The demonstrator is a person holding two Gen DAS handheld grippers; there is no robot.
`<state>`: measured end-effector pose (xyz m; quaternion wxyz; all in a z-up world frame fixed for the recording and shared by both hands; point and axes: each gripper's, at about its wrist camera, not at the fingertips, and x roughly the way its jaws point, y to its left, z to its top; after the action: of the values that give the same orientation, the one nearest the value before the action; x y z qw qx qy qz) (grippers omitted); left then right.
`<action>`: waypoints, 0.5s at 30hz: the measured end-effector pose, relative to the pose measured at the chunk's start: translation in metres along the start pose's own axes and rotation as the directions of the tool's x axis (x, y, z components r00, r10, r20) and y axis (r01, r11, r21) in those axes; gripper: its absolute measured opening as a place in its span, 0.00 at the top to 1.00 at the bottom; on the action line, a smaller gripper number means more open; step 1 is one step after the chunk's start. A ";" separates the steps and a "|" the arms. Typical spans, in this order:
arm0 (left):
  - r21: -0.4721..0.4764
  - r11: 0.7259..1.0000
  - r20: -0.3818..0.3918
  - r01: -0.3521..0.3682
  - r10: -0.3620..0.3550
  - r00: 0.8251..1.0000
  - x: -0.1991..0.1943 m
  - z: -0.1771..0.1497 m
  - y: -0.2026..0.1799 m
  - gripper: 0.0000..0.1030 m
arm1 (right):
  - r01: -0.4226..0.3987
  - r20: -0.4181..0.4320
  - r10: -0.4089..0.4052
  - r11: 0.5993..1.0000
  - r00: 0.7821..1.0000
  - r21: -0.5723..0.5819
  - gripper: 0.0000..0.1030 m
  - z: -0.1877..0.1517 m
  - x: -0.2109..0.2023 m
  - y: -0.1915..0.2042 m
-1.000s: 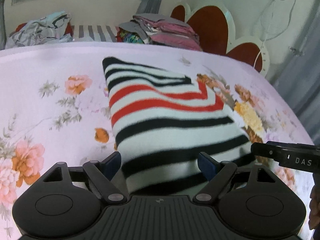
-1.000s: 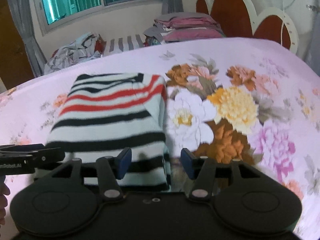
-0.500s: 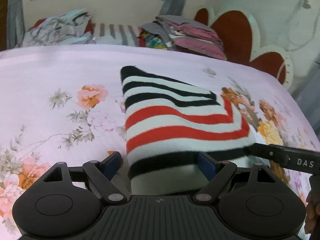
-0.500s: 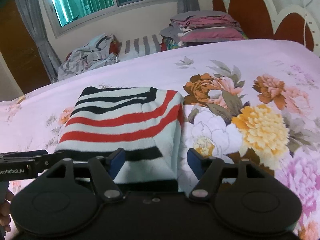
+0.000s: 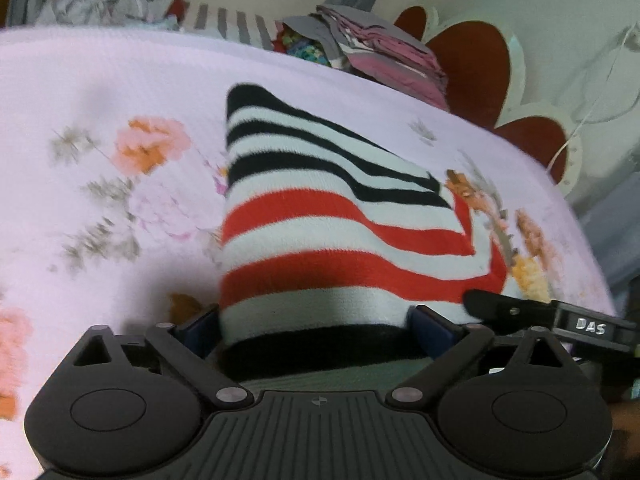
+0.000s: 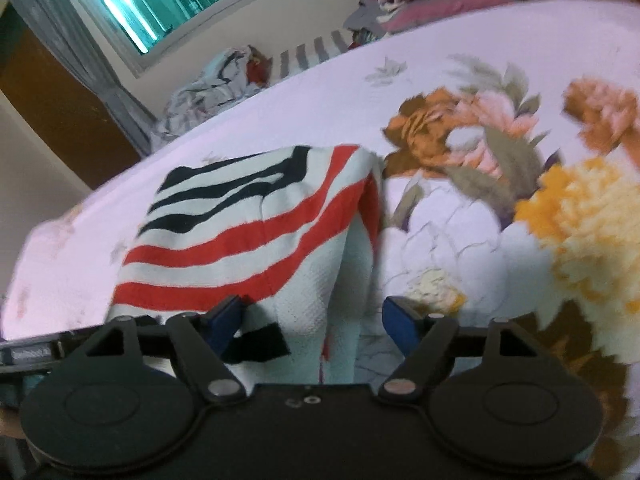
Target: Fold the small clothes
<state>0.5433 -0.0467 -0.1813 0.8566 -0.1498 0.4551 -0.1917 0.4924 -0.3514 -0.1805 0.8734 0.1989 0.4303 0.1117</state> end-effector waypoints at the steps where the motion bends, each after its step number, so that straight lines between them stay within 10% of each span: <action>1: 0.005 1.000 0.007 0.008 -0.008 1.000 0.002 -0.001 -0.001 0.05 | -0.026 0.005 0.026 1.000 1.000 0.014 0.27 0.000 0.001 -0.003; 9: -0.001 1.000 0.017 0.023 -0.023 1.000 0.004 0.002 -0.005 0.19 | -0.113 -0.006 0.113 0.992 0.994 0.057 0.53 0.004 0.007 -0.010; 15: 0.018 1.000 0.017 0.002 -0.002 1.000 0.004 0.004 -0.007 0.25 | -0.103 -0.012 0.104 0.994 0.994 0.041 0.48 0.003 0.012 -0.006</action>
<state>0.5476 -0.0543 -0.1788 0.8615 -0.1441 0.4459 -0.1952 0.5022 -0.3529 -0.1902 0.8592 0.2376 0.4276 0.1497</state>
